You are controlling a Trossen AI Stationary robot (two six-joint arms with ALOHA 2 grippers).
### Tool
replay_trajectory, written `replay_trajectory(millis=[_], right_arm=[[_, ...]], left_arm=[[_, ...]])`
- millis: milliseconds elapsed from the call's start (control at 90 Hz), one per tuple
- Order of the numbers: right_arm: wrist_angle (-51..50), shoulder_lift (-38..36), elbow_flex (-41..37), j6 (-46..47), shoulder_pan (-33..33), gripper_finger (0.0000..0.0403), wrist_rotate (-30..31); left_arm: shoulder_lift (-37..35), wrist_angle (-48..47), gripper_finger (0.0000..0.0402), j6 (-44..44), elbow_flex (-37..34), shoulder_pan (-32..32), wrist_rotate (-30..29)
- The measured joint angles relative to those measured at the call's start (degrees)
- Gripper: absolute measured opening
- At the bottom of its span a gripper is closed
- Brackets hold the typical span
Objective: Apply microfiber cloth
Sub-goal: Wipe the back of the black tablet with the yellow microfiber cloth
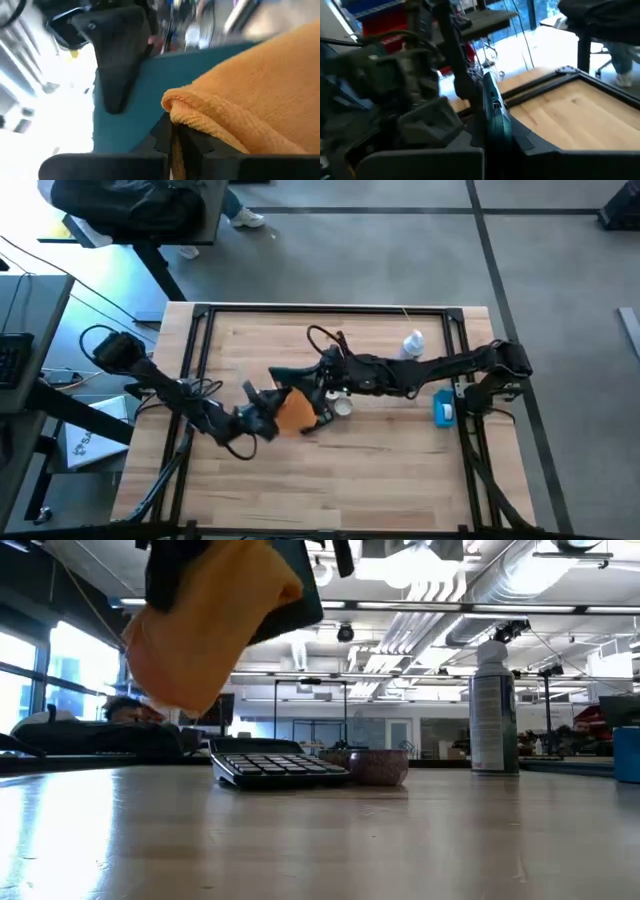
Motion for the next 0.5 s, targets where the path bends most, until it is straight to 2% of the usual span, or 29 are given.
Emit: replay_trajectory(millis=[222,311,500], right_arm=[[-1.78,0.67,0.00,0.51,-0.72,0.0000,-1.10],[-1.56,0.65,0.00,0.25,-2.16,0.0000,-1.29],[-0.28,0.55,0.00,1.48,-6.48,0.0000,-6.47]], left_arm=[[0.76,-1.02,0.0000,6.49,1.57,0.84,1.53],[-0.02,-3.71,0.0000,6.96,1.57,2.77,1.30],[-2.97,-7.03,0.0000,7.48,1.57,8.68,2.01]])
